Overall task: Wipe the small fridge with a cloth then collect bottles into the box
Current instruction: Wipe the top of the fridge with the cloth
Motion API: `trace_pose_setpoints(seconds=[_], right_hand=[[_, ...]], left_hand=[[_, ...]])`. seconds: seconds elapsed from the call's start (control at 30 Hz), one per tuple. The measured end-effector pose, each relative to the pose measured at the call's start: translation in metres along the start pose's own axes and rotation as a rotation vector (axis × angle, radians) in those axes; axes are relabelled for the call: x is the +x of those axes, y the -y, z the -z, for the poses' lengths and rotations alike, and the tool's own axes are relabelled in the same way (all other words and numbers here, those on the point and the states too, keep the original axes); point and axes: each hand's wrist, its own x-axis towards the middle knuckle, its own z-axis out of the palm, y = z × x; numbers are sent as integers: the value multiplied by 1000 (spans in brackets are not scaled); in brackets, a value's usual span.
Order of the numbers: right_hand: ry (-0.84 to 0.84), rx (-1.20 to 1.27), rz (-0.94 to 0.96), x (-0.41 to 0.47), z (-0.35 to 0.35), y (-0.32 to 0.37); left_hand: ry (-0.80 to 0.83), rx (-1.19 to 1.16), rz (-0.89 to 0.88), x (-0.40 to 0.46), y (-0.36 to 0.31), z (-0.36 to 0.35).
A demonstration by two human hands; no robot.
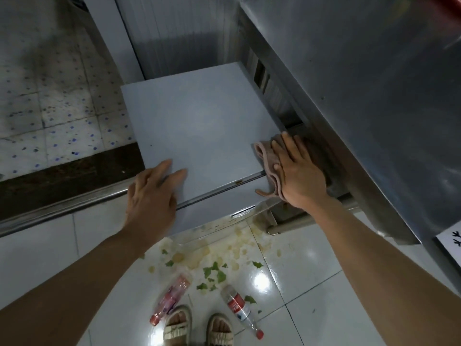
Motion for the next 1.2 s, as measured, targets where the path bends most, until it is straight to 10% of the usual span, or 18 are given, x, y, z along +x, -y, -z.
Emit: trace_pose_setpoints(seconds=[0.47,0.6,0.9,1.2], right_hand=[[-101,223,156,-56,-13,199],[-58,141,291,-52,-13,160],[-173,163,-252,-35,1,103],[-143,214,-171,-41,7,72]], left_hand=[[-39,-285,105,-31,28,15],[-17,-294,136,-22,21,19],[-18,-337,136,-23,20,11],[-66,-192,66,-19,7,16]])
